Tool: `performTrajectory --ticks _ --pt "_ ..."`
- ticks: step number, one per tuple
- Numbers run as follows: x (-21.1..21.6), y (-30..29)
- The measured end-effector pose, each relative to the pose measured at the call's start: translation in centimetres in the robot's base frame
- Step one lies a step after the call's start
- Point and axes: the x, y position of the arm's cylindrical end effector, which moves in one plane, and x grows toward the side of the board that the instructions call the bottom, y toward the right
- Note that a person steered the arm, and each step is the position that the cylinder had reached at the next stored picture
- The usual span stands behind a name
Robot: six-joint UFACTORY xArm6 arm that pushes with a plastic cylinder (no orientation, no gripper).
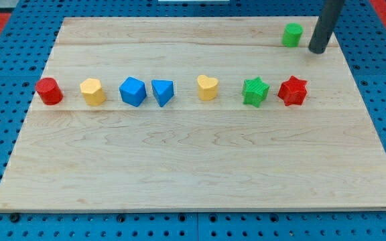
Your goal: Move the green circle to the center left of the board
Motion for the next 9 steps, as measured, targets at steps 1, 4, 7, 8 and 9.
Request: performTrajectory --ticks 1,4,7,8,9 --pt "-3.6 -2.6" --pt "-5.5 -12.3" --pt "5.7 -34.9" --pt "2.1 -35.2" --pt "0.3 -35.8"
